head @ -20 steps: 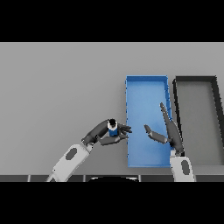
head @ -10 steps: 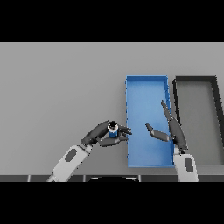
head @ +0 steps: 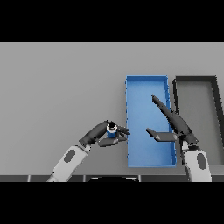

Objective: Pick up the blue pipe and place it into the blue bin.

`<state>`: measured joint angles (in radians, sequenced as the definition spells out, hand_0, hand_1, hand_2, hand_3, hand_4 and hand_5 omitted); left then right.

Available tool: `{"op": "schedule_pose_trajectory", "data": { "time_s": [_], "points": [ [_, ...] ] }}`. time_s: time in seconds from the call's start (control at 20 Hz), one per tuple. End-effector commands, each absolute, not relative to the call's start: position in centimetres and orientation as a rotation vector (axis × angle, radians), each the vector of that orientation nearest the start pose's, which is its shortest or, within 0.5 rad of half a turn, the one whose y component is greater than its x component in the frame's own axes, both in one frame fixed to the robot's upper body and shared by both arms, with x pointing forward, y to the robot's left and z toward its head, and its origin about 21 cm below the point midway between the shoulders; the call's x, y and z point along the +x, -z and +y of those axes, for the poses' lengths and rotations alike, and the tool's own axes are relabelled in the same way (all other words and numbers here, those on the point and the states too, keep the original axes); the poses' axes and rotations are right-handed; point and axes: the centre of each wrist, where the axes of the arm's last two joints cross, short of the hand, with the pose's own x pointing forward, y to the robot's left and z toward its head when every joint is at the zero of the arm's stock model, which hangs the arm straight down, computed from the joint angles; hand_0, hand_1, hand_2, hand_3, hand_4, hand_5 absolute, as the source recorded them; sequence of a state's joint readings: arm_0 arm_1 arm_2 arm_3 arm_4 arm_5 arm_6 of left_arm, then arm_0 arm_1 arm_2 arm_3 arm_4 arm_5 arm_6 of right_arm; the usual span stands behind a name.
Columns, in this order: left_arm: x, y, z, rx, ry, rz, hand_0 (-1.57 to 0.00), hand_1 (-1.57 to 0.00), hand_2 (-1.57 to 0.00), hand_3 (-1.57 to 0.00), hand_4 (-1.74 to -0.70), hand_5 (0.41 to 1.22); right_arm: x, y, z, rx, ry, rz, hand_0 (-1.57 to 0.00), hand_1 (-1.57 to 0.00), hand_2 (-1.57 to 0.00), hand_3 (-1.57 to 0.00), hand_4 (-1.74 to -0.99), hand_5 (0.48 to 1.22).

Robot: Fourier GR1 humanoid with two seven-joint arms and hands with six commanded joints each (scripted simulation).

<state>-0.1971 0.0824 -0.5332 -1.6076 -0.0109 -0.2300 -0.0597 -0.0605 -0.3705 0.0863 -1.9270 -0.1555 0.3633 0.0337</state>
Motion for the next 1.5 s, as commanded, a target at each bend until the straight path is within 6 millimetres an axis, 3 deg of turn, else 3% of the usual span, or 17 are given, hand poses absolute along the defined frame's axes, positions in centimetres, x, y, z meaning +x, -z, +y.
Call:
{"op": "schedule_pose_trajectory", "data": {
  "time_s": [0.0,0.15,0.3,0.45,0.85,1.0,1.15,1.2,1.25,1.3,1.45],
  "points": [
    [24.8,-4.1,10.3,-0.577,0.778,-1.699,-1.57,-1.57,-1.57,-1.57,-1.47,1.221,23.8,-12.6,-25.7,0.249,-0.739,-1.816,0.0,0.0,-0.01,0.0,-1.185,0.554],
    [24.7,-4.2,10.1,-0.577,0.791,-1.7,-1.57,-1.57,-1.57,-1.57,-1.47,1.221,23.8,-15.2,-23.9,0.305,-0.904,-1.814,0.0,0.0,0.0,0.0,-1.219,0.537],
    [24.7,-4.6,9.9,-0.576,0.804,-1.709,-1.57,-1.57,-1.57,-1.57,-1.47,1.221,24.1,-16.4,-22.3,0.361,-0.994,-1.795,0.0,0.0,0.0,0.0,-1.256,0.523],
    [24.8,-4.8,9.6,-0.559,0.804,-1.702,-1.57,-1.57,-1.57,-1.57,-1.47,1.221,24.0,-17.0,-20.9,0.413,-1.054,-1.746,0.0,0.0,0.0,0.0,-1.239,0.522],
    [25.0,-4.5,9.6,-0.61,0.808,-1.687,-1.57,-1.57,-1.57,-1.57,-1.48,1.221,26.1,-16.9,-15.6,0.539,-1.209,-1.632,0.0,0.0,0.0,0.0,-1.192,0.514],
    [25.4,-4.7,9.6,-0.643,0.799,-1.676,-1.57,-1.57,-1.57,-1.57,-1.46,1.221,26.7,-17.1,-14.1,0.575,-1.235,-1.613,0.0,0.0,0.0,0.0,-1.208,0.512],
    [25.6,-4.6,9.8,-0.655,0.803,-1.691,-1.57,-1.57,-1.57,-1.57,-1.46,1.221,27.6,-16.9,-13.3,0.597,-1.268,-1.585,-0.02,-0.11,-0.13,-0.05,-1.222,0.517],
    [25.5,-4.3,9.9,-0.629,0.809,-1.665,-1.57,-1.57,-1.57,-1.57,-1.51,1.221,27.7,-17.2,-12.4,0.61,-1.287,-1.58,-0.17,-0.24,-0.25,-0.14,-1.255,0.519],
    [25.4,-4.4,10.1,-0.627,0.795,-1.651,-1.57,-1.57,-1.54,-1.3,-1.56,1.221,27.8,-17.1,-12.2,0.616,-1.296,-1.578,-0.4,-0.44,-0.43,-0.31,-1.303,0.52],
    [25.3,-4.6,10.2,-0.627,0.788,-1.642,-1.57,-1.57,-1.53,-1.14,-1.6,1.221,28.0,-17.3,-11.9,0.614,-1.312,-1.572,-0.63,-0.65,-0.66,-0.5,-1.383,0.523],
    [25.2,-4.2,9.8,-0.635,0.79,-1.66,-1.57,-1.57,-1.55,-1.23,-1.67,1.221,28.0,-17.1,-11.3,0.656,-1.296,-1.579,-1.09,-1.1,-1.1,-0.9,-1.537,0.6]
  ]
}}
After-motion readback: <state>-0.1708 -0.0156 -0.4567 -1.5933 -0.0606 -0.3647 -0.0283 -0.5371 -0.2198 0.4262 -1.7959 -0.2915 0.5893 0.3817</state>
